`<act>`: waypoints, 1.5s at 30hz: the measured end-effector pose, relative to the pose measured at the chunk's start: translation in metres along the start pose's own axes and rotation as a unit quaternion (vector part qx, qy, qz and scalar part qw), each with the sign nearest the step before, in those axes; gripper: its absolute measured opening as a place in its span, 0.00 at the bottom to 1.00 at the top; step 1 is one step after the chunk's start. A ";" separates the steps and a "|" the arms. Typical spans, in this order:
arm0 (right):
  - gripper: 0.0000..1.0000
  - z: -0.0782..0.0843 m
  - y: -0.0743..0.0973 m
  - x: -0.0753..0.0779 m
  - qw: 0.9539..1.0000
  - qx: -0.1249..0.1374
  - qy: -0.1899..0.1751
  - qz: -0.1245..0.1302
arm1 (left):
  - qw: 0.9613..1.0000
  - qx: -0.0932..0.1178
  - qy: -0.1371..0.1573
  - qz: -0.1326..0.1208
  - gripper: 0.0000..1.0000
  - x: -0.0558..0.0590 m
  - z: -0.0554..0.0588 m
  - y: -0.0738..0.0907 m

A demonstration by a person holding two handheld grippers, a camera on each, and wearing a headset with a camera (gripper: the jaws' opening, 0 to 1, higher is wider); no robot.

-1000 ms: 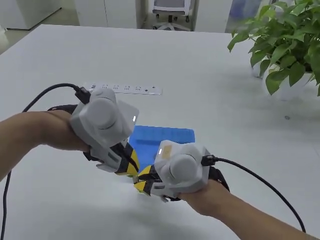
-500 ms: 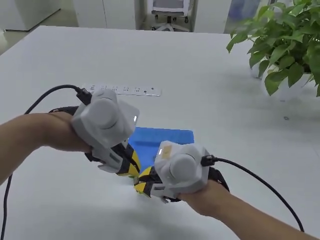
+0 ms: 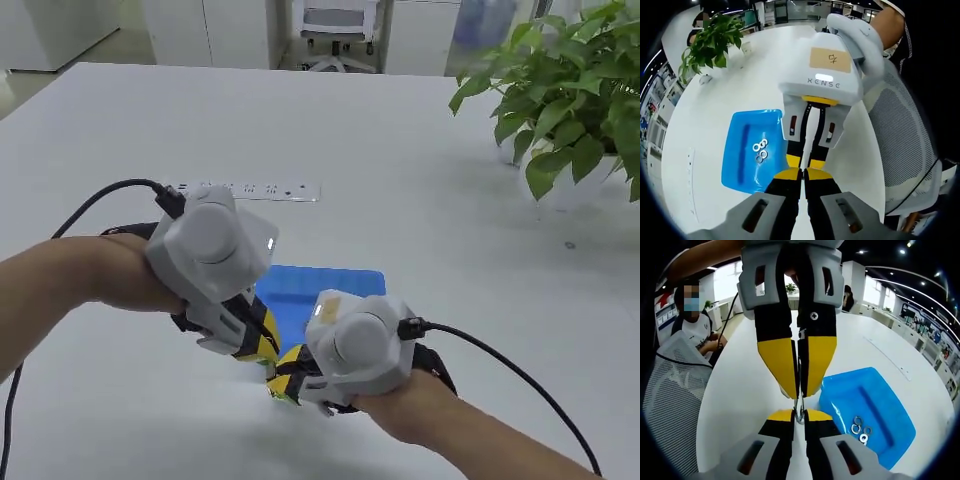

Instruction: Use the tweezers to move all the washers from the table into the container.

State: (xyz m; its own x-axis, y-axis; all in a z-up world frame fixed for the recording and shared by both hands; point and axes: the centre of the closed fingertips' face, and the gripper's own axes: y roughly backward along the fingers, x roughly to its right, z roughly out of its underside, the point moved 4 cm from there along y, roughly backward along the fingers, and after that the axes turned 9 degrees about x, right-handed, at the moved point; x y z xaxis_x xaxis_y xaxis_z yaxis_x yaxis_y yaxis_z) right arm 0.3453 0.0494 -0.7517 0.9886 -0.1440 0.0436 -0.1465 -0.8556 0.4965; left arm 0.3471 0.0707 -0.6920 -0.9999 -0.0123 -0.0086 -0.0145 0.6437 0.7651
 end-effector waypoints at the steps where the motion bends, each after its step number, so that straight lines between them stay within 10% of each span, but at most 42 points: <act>1: 0.08 0.000 0.000 0.000 1.000 0.000 -0.001 0.000 | 1.000 0.000 0.000 0.000 0.06 0.000 0.000 0.000; 30: 0.08 -0.029 0.013 -0.010 1.000 0.003 0.014 -0.005 | 1.000 -0.011 -0.011 -0.010 0.06 0.014 -0.014 0.029; 45: 0.08 -0.056 0.033 0.007 1.000 0.010 0.020 0.017 | 0.999 -0.012 -0.033 -0.018 0.06 0.000 -0.036 0.054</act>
State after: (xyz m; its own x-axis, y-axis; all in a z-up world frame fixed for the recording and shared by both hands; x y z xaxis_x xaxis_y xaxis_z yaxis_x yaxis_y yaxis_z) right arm 0.3491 0.0481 -0.6865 0.9835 -0.1532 0.0959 -0.1804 -0.8602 0.4770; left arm 0.3464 0.0784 -0.6275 -0.9968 0.0148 -0.0785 -0.0521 0.6246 0.7792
